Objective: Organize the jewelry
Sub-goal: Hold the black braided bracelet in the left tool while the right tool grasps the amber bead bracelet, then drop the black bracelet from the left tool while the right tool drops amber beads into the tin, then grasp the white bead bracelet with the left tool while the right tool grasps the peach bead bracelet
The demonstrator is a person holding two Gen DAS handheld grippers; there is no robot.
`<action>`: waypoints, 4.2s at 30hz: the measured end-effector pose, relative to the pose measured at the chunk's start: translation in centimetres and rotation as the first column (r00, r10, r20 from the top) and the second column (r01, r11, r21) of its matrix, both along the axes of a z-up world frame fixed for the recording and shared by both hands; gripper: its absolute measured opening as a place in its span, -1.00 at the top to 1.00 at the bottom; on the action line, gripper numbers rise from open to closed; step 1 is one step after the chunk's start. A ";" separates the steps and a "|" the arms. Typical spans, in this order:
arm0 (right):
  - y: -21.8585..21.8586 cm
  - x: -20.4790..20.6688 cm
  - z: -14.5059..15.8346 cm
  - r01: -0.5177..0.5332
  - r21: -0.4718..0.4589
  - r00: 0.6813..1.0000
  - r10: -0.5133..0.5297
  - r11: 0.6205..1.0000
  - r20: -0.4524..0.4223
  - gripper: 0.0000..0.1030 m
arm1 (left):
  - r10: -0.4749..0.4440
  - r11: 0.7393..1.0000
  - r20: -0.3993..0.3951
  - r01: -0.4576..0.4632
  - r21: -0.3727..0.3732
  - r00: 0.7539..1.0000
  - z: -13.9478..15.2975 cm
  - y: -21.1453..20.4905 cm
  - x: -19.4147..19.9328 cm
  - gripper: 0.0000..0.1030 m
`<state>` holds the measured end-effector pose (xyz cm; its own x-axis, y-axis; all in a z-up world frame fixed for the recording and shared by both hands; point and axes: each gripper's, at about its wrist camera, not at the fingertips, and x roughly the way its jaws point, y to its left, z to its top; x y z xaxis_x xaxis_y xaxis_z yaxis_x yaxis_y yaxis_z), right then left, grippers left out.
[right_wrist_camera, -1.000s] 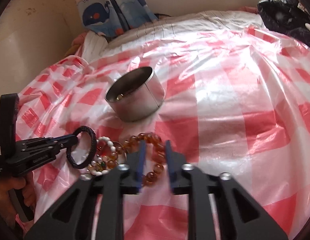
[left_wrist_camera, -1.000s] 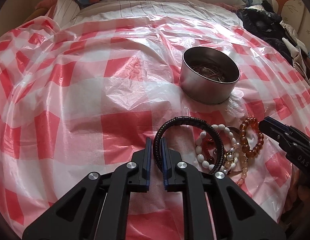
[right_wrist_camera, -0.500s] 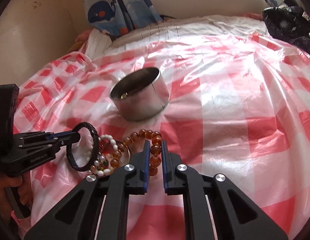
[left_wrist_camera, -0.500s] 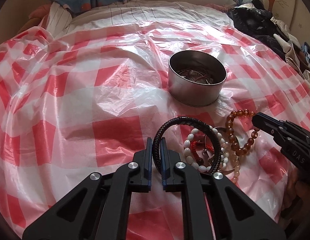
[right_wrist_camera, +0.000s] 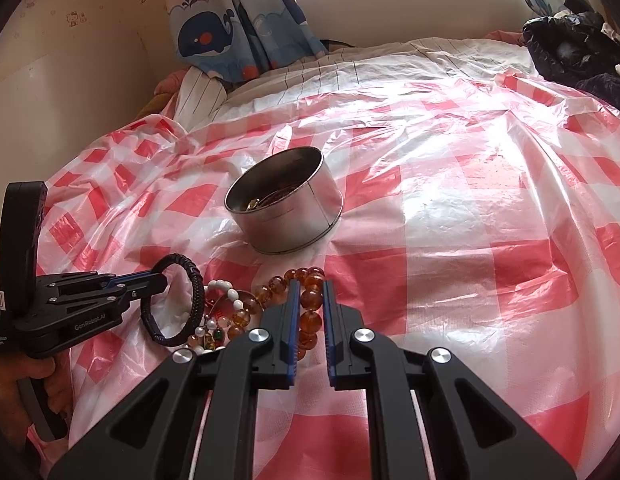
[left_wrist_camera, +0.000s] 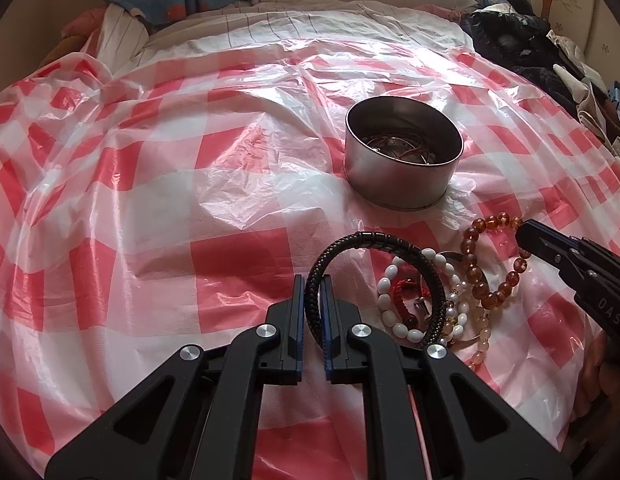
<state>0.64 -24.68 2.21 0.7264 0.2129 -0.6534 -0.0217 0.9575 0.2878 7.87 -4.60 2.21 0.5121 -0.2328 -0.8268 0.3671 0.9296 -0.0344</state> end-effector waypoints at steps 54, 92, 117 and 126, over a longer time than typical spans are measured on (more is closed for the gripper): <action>-0.8 -0.6 4.0 -0.026 0.123 0.989 0.008 0.992 0.151 0.77 | -0.036 0.983 0.062 0.047 -0.175 0.997 3.9 -2.0 1.6 0.87; -0.4 3.9 2.3 -0.046 0.108 0.999 0.045 0.993 0.016 0.37 | -0.008 0.983 0.029 0.013 -0.185 1.000 3.9 0.1 0.5 0.18; 1.0 -2.9 -1.9 0.019 0.012 0.998 -0.018 1.000 -0.065 -0.34 | 0.038 0.999 0.161 -0.032 -0.042 0.986 0.0 -0.8 -5.7 -0.37; 1.2 -2.7 -2.0 0.017 0.006 0.997 -0.016 1.000 -0.072 -0.40 | -0.160 0.962 0.203 0.107 0.250 0.966 0.2 -5.8 -1.7 -0.37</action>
<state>-2.10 -23.51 0.17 0.6810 0.2054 -0.7029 0.0150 0.9557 0.2938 6.19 -10.36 2.46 0.6643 -0.1244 -0.7370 0.4624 0.8431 0.2745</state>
